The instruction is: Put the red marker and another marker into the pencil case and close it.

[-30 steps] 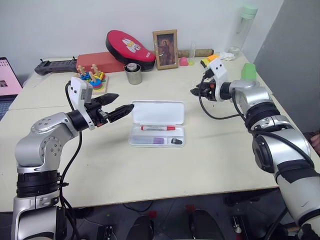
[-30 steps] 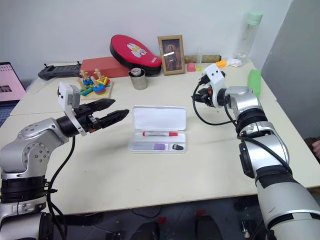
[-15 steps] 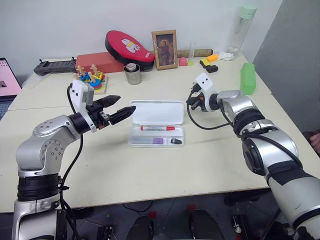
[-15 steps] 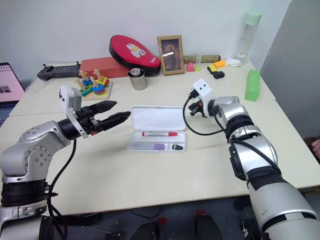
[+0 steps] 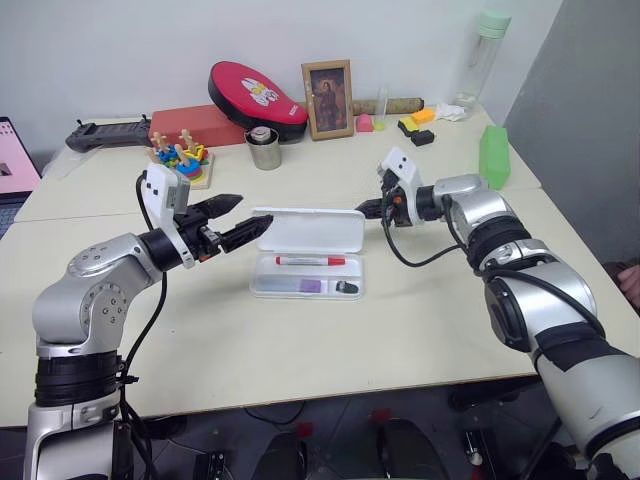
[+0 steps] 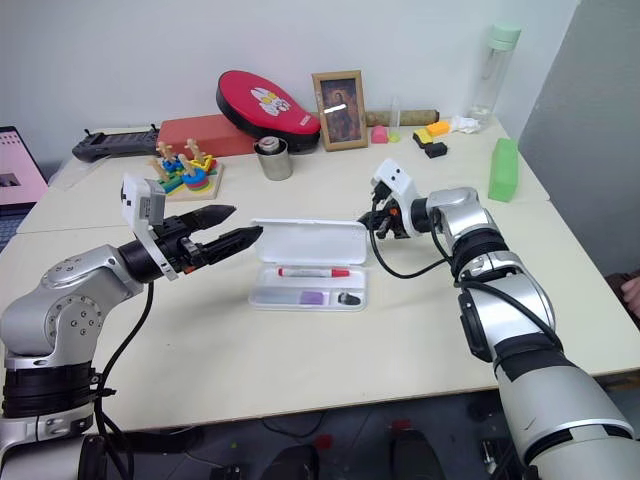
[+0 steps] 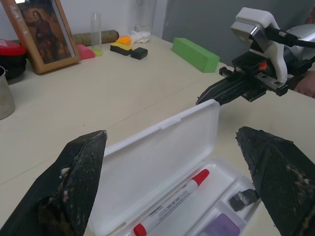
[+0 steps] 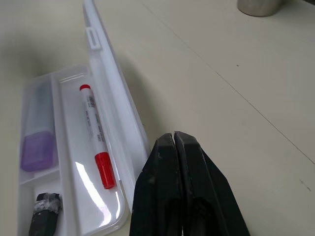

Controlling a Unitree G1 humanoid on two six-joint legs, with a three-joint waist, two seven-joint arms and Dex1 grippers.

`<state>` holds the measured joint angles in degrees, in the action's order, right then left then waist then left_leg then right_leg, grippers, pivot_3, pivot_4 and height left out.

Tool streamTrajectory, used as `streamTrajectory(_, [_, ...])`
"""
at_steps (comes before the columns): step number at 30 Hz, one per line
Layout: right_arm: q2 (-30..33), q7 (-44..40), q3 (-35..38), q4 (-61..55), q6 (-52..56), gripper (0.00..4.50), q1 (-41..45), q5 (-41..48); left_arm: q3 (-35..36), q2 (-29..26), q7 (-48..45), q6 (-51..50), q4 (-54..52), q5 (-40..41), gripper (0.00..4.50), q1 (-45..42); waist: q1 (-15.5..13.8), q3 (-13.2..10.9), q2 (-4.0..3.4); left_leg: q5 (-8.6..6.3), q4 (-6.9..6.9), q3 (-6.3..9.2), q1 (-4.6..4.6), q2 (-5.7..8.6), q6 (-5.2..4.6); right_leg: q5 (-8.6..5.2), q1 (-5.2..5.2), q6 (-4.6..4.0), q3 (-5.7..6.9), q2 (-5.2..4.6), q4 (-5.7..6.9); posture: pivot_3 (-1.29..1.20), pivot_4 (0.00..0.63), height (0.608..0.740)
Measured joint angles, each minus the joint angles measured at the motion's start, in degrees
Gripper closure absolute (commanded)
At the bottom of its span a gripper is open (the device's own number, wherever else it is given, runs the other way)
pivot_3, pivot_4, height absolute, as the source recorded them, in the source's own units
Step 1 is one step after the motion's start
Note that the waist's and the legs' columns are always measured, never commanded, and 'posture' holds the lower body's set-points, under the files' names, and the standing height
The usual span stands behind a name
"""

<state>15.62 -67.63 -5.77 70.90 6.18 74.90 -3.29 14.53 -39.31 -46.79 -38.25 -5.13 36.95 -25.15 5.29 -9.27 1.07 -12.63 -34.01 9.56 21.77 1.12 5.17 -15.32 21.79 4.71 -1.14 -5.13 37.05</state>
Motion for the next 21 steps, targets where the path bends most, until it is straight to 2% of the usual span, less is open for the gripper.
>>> streamTrajectory(7, [-0.5, -6.7, -4.0, -7.6, -1.6, 4.47, -4.7, -0.6, -0.1, -2.1, -2.6, -1.5, 0.0, 0.9, 0.00, 0.0, 0.0, 0.0, 0.00, 0.00, -0.01, 0.00, -0.01, 0.00, 0.00, 0.00, 0.00, 0.00, 0.01, 0.00, 0.03, 0.00, 0.150, 0.740])
streamTrajectory(10, [-0.4, -8.6, -7.1, -15.2, -1.6, 4.47, -8.2, -1.7, -0.1, -4.4, -4.6, -3.3, -0.6, 2.0, 0.00, 1.3, 0.0, 0.0, 0.02, 0.00, 0.00, 0.01, 0.00, -0.01, 0.00, 0.00, 0.01, 0.00, 0.02, 0.00, 0.02, 0.00, 0.150, 0.740])
streamTrajectory(21, [0.2, -6.9, -14.8, -27.7, -2.1, 4.47, -16.6, -6.1, 0.0, -10.7, -10.3, -3.9, -3.4, 3.0, 0.00, 5.8, -0.3, 0.0, 0.02, -0.07, -0.02, 0.02, -0.08, -0.02, -0.13, -0.01, -0.06, 0.02, 0.02, 0.01, 0.06, 0.00, 0.150, 0.740])
